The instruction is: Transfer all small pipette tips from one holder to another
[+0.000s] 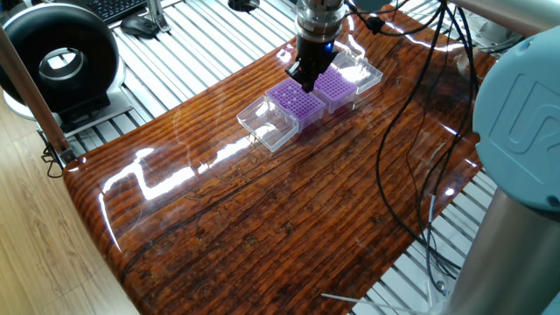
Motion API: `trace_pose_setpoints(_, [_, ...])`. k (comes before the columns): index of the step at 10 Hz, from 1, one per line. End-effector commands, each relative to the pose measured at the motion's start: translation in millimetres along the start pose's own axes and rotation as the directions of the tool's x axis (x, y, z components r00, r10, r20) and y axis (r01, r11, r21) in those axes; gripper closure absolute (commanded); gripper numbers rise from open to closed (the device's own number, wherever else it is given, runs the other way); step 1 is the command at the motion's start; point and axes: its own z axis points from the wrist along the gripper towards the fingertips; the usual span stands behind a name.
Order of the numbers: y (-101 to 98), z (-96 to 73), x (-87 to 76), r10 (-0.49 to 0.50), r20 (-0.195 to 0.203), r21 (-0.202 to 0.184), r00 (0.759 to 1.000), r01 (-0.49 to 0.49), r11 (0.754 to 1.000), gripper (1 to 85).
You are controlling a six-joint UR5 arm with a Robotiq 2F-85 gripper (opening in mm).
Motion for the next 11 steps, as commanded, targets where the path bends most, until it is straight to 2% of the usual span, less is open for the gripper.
trace_pose_setpoints(1, [-4.0,-12.6,-2.0,0.002,-0.002,-0.004,1.0,-0.002,1.0,84.7])
trace_pose_setpoints(4, [-17.6,-18.2,-3.9,-0.032,-0.001,0.002,0.999,0.032,0.999,84.7])
trace_pose_setpoints(7, [-33.8,-12.3,-5.4,-0.068,0.011,0.007,0.998,0.068,0.998,84.7])
trace_pose_setpoints(11, [-58.0,-9.4,-5.2,-0.124,0.019,-0.009,0.992,0.124,0.992,84.7])
